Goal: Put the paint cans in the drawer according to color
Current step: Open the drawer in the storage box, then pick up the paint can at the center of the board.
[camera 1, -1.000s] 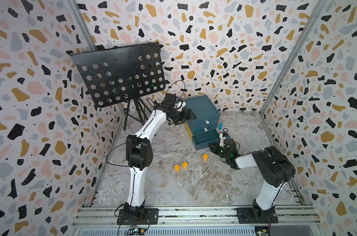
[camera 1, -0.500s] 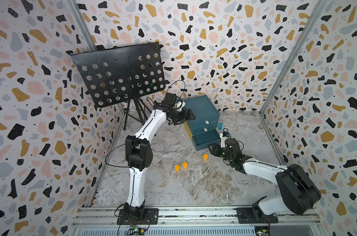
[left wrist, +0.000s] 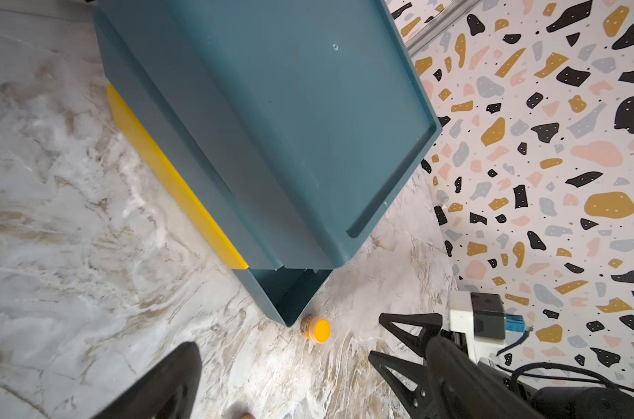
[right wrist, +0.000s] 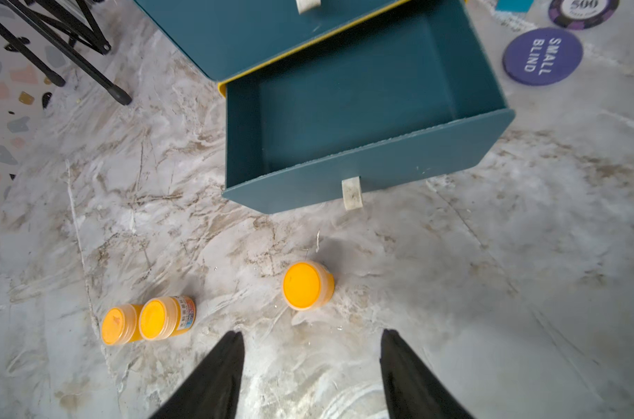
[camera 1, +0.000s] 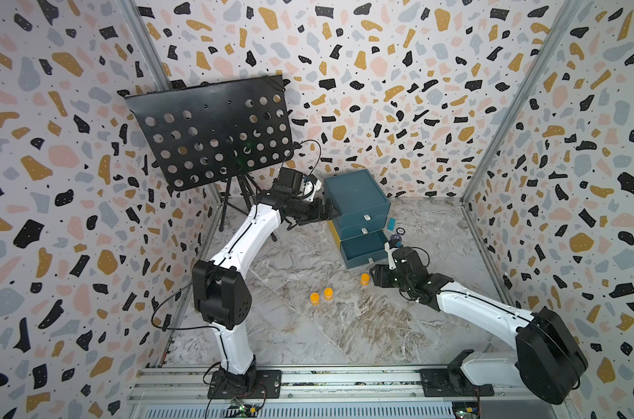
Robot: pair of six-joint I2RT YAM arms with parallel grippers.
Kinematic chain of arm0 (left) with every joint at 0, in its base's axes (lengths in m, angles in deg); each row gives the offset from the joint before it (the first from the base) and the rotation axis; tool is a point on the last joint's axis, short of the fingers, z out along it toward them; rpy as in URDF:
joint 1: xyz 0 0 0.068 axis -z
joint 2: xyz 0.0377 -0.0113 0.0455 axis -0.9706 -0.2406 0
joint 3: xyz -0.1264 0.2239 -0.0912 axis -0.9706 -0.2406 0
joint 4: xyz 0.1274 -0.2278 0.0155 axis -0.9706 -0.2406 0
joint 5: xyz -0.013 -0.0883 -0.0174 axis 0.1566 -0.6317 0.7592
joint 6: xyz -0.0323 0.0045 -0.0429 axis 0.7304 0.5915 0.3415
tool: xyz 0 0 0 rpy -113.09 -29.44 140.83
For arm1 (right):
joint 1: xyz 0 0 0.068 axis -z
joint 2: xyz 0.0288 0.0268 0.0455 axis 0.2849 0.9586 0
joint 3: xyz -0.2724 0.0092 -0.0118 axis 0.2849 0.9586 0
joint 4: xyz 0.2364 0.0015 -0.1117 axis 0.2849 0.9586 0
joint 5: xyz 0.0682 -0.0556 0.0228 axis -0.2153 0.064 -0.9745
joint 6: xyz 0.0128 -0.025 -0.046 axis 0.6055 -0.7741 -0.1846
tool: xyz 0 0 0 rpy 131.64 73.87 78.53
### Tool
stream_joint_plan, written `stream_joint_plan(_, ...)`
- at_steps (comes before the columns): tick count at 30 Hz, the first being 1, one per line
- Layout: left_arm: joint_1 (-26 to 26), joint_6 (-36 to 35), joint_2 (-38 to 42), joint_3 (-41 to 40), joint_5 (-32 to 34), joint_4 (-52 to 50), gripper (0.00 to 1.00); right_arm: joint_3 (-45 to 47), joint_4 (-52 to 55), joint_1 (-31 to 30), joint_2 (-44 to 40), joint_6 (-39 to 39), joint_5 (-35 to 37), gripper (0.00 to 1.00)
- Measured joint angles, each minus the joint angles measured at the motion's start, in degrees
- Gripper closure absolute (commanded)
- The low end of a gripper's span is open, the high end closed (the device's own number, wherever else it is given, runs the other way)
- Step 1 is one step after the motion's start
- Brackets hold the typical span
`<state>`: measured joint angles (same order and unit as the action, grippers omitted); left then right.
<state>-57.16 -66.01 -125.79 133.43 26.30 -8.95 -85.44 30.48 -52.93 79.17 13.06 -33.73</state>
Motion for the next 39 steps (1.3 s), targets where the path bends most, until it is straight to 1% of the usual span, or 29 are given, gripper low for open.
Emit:
stream_joint_plan(4,0.0,-0.57,0.0,-2.16,0.39,0.63,0.0,-2.67,1.38,-0.83,4.5,-0.17,0.11,0.3)
stream_joint_plan(12,-0.17,-0.76,0.0,-2.97,1.05,1.6,0.0,-6.08,2.86,-1.16,11.87,0.04,-0.31,0.27)
stream_joint_plan(19,-0.96,-0.61,0.02,-2.99,0.79,2.21,0.0,-8.35,2.71,-1.31,15.91,0.24,-0.33,0.28)
stream_joint_plan(24,-1.9,-0.28,0.04,-3.69,0.0,2.84,0.0,-10.64,2.56,-1.68,19.82,0.31,-0.31,0.29)
stream_joint_plan(28,-2.34,-0.04,0.11,-4.26,-0.35,3.41,0.0,-11.74,2.51,-2.23,22.38,0.48,-0.07,0.36)
stream_joint_plan(31,-2.64,0.31,0.24,-4.26,-0.46,3.52,0.0,-12.13,2.6,-2.73,23.58,0.48,0.76,0.46)
stream_joint_plan(39,-3.13,0.96,0.9,-4.28,-0.72,3.67,0.0,-12.76,4.42,-3.78,23.08,0.13,4.39,0.66)
